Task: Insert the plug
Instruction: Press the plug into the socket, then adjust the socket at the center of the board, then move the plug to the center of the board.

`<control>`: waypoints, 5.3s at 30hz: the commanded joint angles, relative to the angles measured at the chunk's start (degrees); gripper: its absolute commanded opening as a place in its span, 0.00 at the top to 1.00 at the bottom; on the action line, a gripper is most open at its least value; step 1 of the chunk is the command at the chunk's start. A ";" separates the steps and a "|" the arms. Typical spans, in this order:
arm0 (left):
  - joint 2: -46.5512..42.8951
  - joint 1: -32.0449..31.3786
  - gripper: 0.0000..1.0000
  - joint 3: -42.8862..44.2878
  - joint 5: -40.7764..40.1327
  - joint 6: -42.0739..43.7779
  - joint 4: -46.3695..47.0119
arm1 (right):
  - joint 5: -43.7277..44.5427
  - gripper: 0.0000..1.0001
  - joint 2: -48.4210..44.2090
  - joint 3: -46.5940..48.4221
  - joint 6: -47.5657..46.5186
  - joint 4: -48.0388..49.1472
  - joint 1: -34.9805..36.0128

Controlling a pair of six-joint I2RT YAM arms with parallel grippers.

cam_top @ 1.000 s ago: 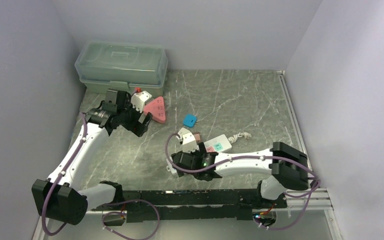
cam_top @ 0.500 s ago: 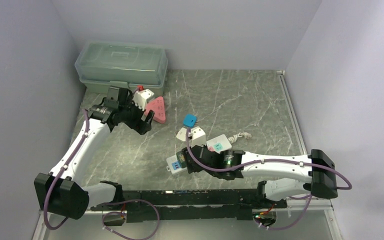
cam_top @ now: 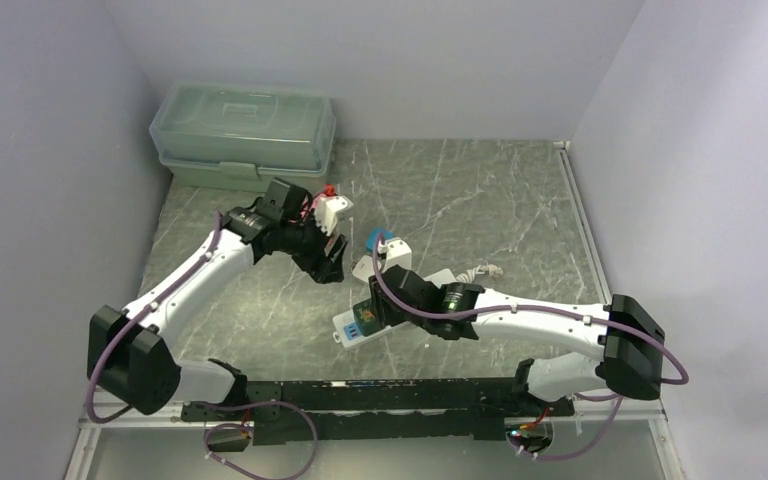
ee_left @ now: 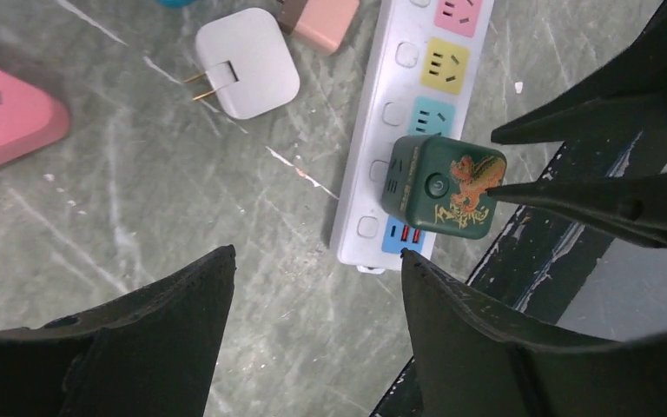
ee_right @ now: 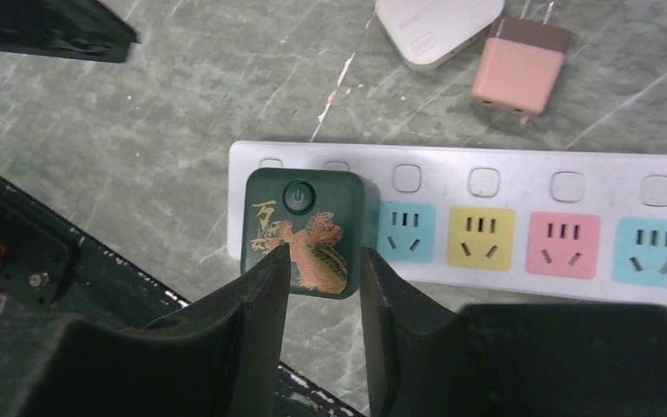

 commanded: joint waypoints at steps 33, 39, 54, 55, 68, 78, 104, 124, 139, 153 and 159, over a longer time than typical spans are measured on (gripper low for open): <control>7.77 -15.42 0.40 -8.51 0.56 0.42 9.79 | -9.88 0.78 -2.02 -12.28 2.37 3.99 -3.68; 9.21 -17.13 0.44 -9.35 -2.70 2.84 9.71 | -10.01 0.78 -1.06 -13.35 2.45 4.25 -3.68; 12.18 -18.49 0.53 -14.01 -8.93 8.10 9.42 | -11.21 0.83 1.26 -13.91 1.99 3.83 -4.81; 12.41 -18.50 0.53 -14.14 -9.02 8.06 9.30 | -11.26 0.83 1.15 -14.00 1.97 3.82 -4.89; 9.24 -15.06 0.01 -1.33 -12.39 7.64 4.04 | -8.18 0.39 -4.67 -7.50 -0.01 -1.73 -6.34; 7.29 2.01 0.00 10.22 -3.09 8.36 -5.09 | -3.00 0.66 -13.43 -9.14 -2.83 -1.34 -0.12; 15.46 16.56 0.00 14.08 -12.68 9.58 -2.26 | 6.41 1.00 17.97 -8.27 -15.81 27.91 14.38; 16.36 24.09 0.00 12.74 -7.98 11.27 -0.10 | 6.41 1.00 17.86 1.18 -15.81 26.92 5.92; 25.34 25.16 0.06 10.58 -3.69 30.19 9.31 | 6.41 1.00 17.48 22.31 -15.81 18.03 -14.99; 32.61 25.23 0.03 13.33 -1.43 43.38 19.14 | -46.26 0.08 42.12 38.59 -4.96 27.08 -26.88; 34.17 25.25 0.16 12.67 2.93 48.37 18.99 | -50.22 0.07 48.35 41.84 -0.45 30.70 -29.08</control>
